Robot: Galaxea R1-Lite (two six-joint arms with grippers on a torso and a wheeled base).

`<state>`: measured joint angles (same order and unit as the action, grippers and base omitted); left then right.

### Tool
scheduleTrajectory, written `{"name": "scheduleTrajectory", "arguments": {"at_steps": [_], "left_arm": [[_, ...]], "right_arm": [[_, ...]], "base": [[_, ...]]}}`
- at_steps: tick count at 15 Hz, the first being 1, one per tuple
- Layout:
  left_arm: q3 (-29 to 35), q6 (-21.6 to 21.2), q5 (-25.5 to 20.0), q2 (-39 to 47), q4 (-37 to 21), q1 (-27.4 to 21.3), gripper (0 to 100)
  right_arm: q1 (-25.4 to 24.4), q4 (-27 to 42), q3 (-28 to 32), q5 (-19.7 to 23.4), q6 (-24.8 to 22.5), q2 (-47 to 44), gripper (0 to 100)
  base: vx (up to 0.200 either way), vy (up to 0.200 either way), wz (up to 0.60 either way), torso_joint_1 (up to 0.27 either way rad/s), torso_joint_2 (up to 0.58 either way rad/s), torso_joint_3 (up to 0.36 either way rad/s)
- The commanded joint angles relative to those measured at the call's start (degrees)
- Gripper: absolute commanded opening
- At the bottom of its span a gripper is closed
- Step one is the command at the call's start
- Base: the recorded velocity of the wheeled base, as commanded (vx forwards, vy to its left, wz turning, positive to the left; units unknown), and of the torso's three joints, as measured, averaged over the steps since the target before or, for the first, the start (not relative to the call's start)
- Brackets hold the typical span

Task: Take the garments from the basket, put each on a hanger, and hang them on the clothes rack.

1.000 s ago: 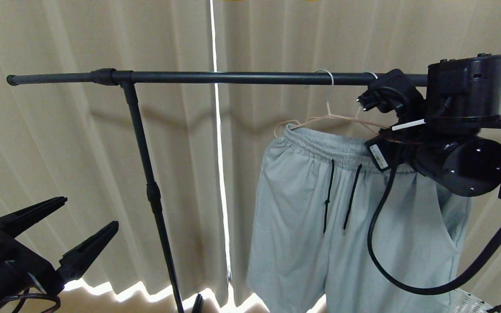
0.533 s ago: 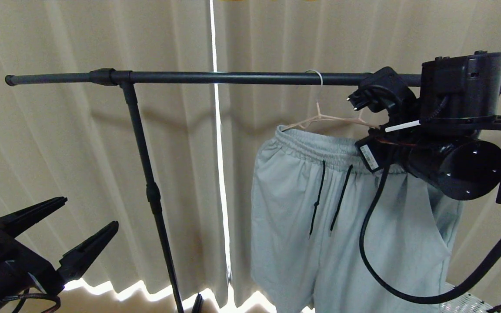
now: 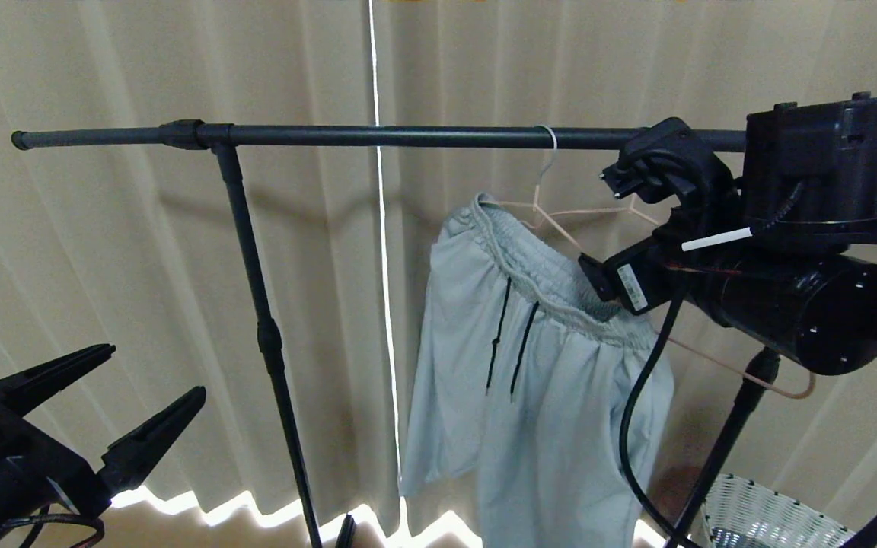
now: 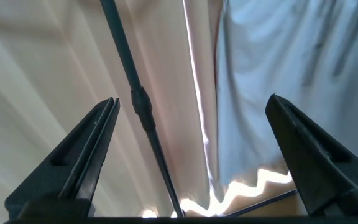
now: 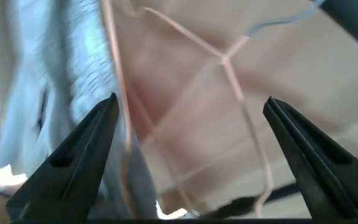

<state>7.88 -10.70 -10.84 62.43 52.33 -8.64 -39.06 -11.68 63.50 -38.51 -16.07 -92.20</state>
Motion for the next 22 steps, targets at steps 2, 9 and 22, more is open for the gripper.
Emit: {"name": "scheduleTrajectory", "arguments": {"at_steps": [2, 9, 22], "left_arm": [[0.0, 0.1, 0.0, -0.2, 0.0, 0.0, 100], [-1.6, -0.2, 0.1, -1.2, 0.0, 0.1, 100], [-0.3, 0.0, 0.3, -7.9, -7.2, 14.6, 100]], "right_arm": [[0.0, -1.3, -1.8, 4.5, 2.4, 2.1, 100], [5.0, -10.3, -16.1, 12.6, 4.0, 15.3, 100], [21.7, -4.1, -30.5, 20.5, 4.2, 31.6, 100]], "base": [[0.0, 0.0, 0.0, 0.0, 0.0, 0.0], [0.0, 0.0, 0.0, 0.0, 0.0, 0.0], [0.0, 0.0, 0.0, 0.0, 0.0, 0.0]]}}
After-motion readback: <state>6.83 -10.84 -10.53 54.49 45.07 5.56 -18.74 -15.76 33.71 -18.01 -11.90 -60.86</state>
